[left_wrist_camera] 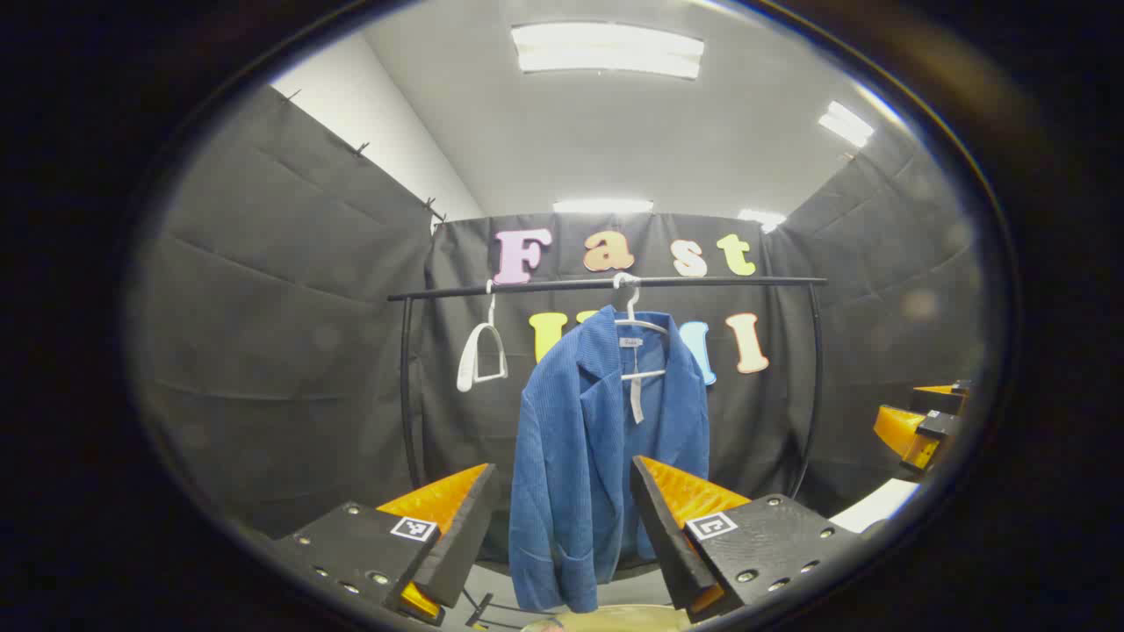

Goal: Grasp the clothes on the hanger with both hands and then place them into the laundry hamper below.

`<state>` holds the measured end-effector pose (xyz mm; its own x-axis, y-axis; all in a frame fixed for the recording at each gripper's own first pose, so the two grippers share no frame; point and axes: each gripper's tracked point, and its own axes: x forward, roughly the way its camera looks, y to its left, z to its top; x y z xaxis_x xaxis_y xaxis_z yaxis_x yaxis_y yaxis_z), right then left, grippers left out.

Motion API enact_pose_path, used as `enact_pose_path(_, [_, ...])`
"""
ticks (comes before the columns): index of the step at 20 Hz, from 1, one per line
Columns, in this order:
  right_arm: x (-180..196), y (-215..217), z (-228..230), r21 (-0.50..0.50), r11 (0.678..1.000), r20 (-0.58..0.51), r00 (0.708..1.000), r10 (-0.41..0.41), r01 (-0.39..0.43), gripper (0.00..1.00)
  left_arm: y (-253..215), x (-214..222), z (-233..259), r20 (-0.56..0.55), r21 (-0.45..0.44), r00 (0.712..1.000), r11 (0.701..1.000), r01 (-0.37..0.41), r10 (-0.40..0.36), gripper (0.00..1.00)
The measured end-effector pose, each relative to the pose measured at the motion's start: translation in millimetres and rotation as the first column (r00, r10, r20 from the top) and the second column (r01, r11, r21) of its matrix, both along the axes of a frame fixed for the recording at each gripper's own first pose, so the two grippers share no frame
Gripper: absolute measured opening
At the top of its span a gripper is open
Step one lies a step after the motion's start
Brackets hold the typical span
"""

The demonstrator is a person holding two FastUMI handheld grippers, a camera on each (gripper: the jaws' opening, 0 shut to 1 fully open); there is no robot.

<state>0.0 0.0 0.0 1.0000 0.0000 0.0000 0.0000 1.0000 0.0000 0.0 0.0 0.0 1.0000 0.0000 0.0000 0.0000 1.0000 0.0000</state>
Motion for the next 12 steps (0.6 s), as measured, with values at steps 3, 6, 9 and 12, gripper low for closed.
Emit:
enact_pose_path(3, [-0.8, 2.5, 0.4, 0.010, 1.000, 0.004, 1.000, 0.000, 0.000, 0.95, 2.6, -4.2, -0.5, 0.000, 0.001, 1.000, 1.000, 0.002, -0.002, 0.87])
enact_pose_path(6, [-1.3, 3.5, -0.8, 0.011, 1.000, 0.001, 1.000, -0.005, 0.005, 0.95, 4.3, -3.6, 0.6, 0.008, 0.014, 1.000, 1.000, 0.001, -0.001, 0.87])
enact_pose_path(9, [-4.4, 3.1, 0.7, 0.012, 1.000, 0.008, 1.000, -0.010, 0.010, 0.95, 5.7, -6.0, 1.9, 0.014, 0.020, 1.000, 1.000, 0.000, 0.000, 0.87])
enact_pose_path(12, [-4.1, 4.6, 2.3, 0.010, 1.000, 0.014, 1.000, -0.013, 0.013, 0.95, 4.8, -6.3, 3.0, 0.017, 0.020, 1.000, 1.000, 0.002, -0.002, 0.87])
